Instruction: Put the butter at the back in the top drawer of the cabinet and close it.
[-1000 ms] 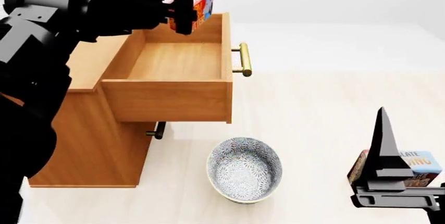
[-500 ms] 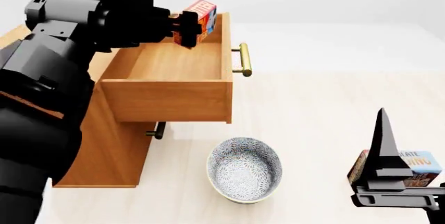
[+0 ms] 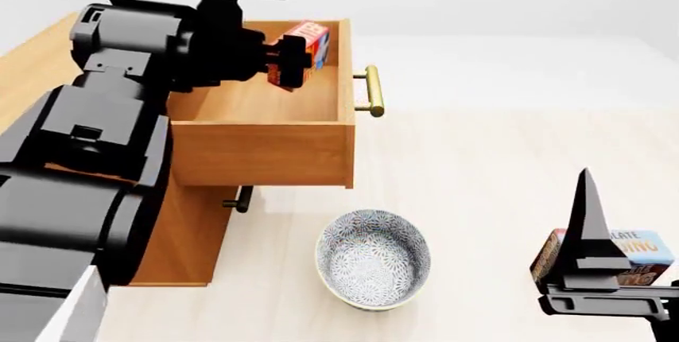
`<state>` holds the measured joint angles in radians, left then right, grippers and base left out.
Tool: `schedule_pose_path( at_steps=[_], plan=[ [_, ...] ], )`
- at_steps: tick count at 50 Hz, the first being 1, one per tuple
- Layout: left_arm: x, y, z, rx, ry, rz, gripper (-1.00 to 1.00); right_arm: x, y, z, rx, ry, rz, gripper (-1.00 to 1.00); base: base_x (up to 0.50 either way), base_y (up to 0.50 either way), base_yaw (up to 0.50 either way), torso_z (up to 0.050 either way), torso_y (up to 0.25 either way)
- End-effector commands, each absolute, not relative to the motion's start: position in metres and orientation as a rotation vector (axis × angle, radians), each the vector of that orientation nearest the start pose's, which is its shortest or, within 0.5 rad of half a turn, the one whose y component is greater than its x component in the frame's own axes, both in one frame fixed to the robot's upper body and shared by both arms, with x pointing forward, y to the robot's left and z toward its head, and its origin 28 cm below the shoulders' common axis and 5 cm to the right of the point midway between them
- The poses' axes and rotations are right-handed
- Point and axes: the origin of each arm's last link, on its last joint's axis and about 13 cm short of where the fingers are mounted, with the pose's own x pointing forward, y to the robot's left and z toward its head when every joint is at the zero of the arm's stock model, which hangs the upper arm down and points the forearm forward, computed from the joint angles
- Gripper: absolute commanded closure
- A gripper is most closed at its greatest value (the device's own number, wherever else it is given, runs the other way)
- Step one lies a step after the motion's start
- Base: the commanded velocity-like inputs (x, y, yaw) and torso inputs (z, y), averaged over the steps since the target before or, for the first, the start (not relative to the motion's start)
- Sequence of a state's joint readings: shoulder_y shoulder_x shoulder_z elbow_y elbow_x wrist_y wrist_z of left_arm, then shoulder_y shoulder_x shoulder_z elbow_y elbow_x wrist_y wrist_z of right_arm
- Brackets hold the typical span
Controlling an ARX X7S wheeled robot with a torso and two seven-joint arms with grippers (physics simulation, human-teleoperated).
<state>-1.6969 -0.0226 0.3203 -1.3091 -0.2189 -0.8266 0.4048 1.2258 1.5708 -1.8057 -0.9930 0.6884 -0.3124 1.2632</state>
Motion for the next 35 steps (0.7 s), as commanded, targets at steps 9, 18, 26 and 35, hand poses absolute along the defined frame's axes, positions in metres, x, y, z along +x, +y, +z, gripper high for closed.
schedule_pose_path(
  at_steps=[9, 18, 26, 35],
  plan=[
    [0.416, 0.205, 0.298, -0.033, 0.489, -0.392, 1.00, 0.111, -0.159, 0.204, -0.128, -0.328, -0.083, -1.00, 0.00, 0.00, 0.00, 0.001, 0.001],
    [0.415, 0.204, 0.295, -0.042, 0.513, -0.385, 1.00, 0.111, -0.161, 0.202, -0.125, -0.326, -0.090, -1.00, 0.00, 0.00, 0.00, 0.000, 0.001],
    [0.415, 0.203, 0.293, -0.045, 0.517, -0.386, 1.00, 0.112, -0.161, 0.202, -0.124, -0.326, -0.095, -1.00, 0.00, 0.00, 0.00, 0.000, 0.000],
    [0.415, 0.202, 0.291, -0.044, 0.530, -0.381, 1.00, 0.112, -0.161, 0.202, -0.124, -0.326, -0.100, -1.00, 0.00, 0.00, 0.00, 0.001, 0.001]
  ],
)
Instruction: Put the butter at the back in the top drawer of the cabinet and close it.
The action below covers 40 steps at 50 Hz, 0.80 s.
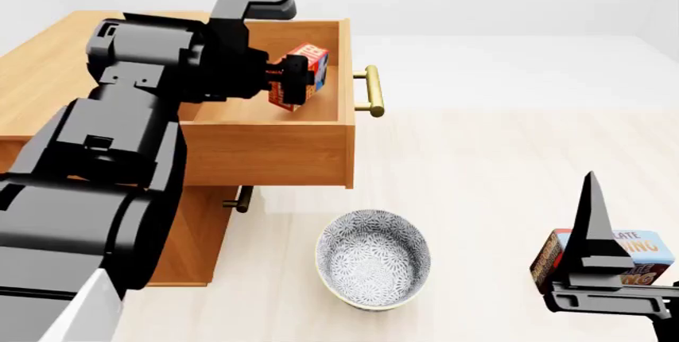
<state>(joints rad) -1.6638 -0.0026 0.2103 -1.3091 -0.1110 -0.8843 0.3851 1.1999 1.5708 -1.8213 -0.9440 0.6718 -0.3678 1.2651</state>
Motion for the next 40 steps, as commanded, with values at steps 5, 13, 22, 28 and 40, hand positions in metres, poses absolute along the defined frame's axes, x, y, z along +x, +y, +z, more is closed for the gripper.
schedule_pose_path(
  at_steps=[5, 13, 22, 28, 40],
  plan=[
    [0.414, 0.201, 0.289, -0.044, 0.544, -0.375, 1.00, 0.111, -0.161, 0.202, -0.120, -0.334, -0.101, -1.00, 0.00, 0.00, 0.00, 0.000, 0.002],
    [0.414, 0.201, 0.286, -0.040, 0.559, -0.370, 1.00, 0.111, -0.161, 0.201, -0.117, -0.334, -0.103, -1.00, 0.00, 0.00, 0.00, 0.000, 0.001],
    [0.413, 0.201, 0.283, -0.032, 0.587, -0.359, 1.00, 0.111, -0.162, 0.199, -0.113, -0.334, -0.107, -1.00, 0.00, 0.00, 0.00, 0.001, 0.000],
    [0.412, 0.200, 0.281, -0.028, 0.600, -0.364, 1.00, 0.111, -0.163, 0.199, -0.112, -0.333, -0.110, -1.00, 0.00, 0.00, 0.00, 0.000, 0.002],
    [0.410, 0.200, 0.277, -0.016, 0.647, -0.361, 1.00, 0.112, -0.164, 0.198, -0.107, -0.333, -0.114, -1.00, 0.00, 0.00, 0.00, 0.000, 0.000]
  ],
)
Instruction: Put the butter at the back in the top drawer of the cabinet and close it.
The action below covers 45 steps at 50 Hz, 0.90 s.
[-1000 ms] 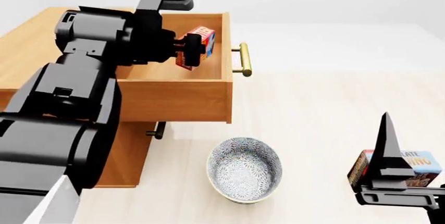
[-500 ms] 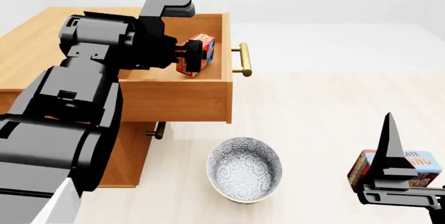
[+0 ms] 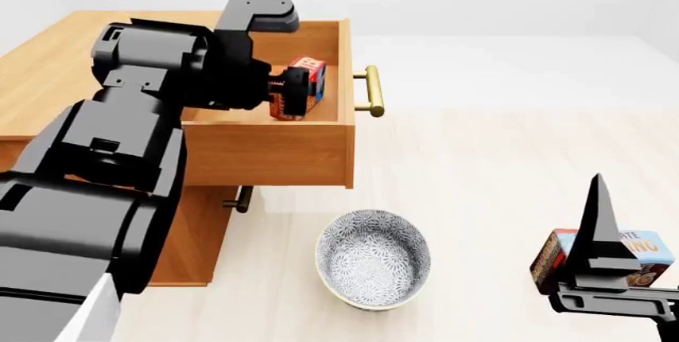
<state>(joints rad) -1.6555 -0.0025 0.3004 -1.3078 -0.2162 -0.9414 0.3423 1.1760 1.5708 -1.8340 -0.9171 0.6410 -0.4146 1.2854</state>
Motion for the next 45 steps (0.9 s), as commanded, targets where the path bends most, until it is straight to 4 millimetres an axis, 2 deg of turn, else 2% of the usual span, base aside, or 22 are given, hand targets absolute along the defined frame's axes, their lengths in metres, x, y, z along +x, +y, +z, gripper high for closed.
schedule_pose_path(
  at_steps=[1, 32, 33, 45],
  plan=[
    [0.4099, 0.1995, 0.2762, -0.014, 0.653, -0.359, 1.00, 0.1116, -0.1638, 0.1976, -0.107, -0.333, -0.114, -1.00, 0.00, 0.00, 0.00, 0.000, 0.000],
    [0.4073, 0.2004, 0.2751, -0.025, 0.696, -0.348, 1.00, 0.1116, -0.1641, 0.1971, -0.104, -0.337, -0.117, -1.00, 0.00, 0.00, 0.00, 0.000, 0.000],
    [0.4073, 0.2004, 0.2751, -0.025, 0.696, -0.349, -1.00, 0.1116, -0.1641, 0.1971, -0.104, -0.337, -0.118, -1.00, 0.00, 0.00, 0.00, 0.000, 0.000],
    [0.4081, 0.2008, 0.2771, -0.028, 0.678, -0.342, -1.00, 0.1114, -0.1642, 0.1966, -0.104, -0.336, -0.120, -1.00, 0.00, 0.00, 0.00, 0.000, 0.000]
  ],
)
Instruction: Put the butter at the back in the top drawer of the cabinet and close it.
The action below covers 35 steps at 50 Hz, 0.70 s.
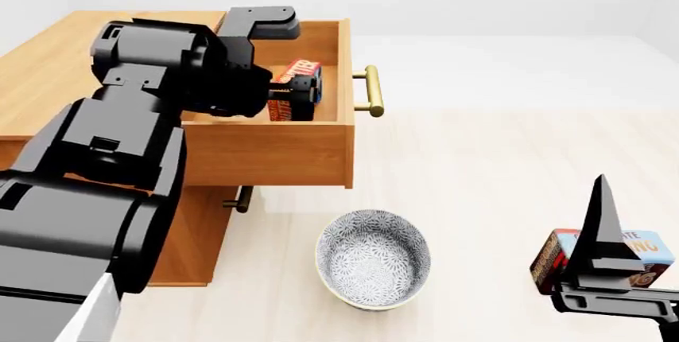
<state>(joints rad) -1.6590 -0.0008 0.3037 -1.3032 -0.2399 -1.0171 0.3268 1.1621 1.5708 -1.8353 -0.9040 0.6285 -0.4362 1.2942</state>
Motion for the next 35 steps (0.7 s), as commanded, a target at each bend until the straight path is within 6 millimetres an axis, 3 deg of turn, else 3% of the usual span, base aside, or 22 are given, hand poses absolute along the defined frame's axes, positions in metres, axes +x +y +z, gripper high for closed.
schedule_pose_path(
  at_steps=[1, 35],
  plan=[
    [0.408, 0.201, 0.278, -0.027, 0.672, -0.338, -1.00, 0.111, -0.164, 0.197, -0.103, -0.335, -0.120, -1.00, 0.00, 0.00, 0.00, 0.000, 0.000],
    [0.409, 0.203, 0.324, -0.034, 0.513, -0.327, -1.00, 0.107, -0.158, 0.204, -0.106, -0.350, -0.114, -1.00, 0.00, 0.00, 0.00, 0.000, 0.000]
  ],
)
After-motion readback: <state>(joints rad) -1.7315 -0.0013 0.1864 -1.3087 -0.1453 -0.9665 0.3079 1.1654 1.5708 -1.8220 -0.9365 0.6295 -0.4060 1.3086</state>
